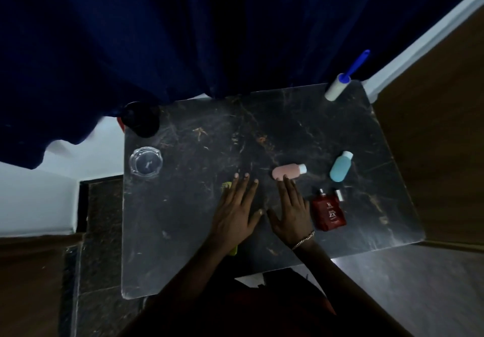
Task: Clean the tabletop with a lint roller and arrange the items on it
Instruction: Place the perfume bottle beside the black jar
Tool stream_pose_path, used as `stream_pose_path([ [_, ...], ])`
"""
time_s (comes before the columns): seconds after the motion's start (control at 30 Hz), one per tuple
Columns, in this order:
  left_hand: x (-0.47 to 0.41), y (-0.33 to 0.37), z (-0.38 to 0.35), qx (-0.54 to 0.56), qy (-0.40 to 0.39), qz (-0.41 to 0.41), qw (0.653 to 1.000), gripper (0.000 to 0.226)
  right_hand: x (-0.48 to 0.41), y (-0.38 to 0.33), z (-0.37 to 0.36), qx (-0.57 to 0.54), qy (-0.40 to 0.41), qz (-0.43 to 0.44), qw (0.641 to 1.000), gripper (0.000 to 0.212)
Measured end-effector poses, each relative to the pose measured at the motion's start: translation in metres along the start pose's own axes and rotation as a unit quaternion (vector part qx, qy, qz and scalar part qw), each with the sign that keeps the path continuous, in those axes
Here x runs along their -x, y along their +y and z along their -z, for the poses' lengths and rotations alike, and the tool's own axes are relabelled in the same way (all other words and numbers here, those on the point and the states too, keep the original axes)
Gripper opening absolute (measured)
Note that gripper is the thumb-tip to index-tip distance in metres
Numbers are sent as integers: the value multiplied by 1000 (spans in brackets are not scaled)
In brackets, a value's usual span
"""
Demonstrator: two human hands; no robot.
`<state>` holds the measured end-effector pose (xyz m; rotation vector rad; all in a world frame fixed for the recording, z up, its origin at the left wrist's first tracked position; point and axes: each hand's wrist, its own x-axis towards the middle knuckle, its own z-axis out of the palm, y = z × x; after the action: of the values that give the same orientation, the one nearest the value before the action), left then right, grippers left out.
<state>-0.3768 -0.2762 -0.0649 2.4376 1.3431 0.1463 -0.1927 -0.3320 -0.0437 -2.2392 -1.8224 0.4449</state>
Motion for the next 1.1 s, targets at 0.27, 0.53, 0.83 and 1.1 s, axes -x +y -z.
stream_pose_path([
  [0.27,-29,78,-27,15,1,-8,1000,80,-12,74,36,15,8,-22,1000,75],
  [0.53,-47,154,-52,57,-49,23,997,86,-12,152,54,-34,28,-118,992,52],
  [0.83,-87,228,-63,295,-132,316,892,76,-26,185,61,-180,-85,-259,945,57],
  [1.1,-107,255,-71,326,-104,392,854,83,-35,196,64,-209,-125,-251,937,54],
])
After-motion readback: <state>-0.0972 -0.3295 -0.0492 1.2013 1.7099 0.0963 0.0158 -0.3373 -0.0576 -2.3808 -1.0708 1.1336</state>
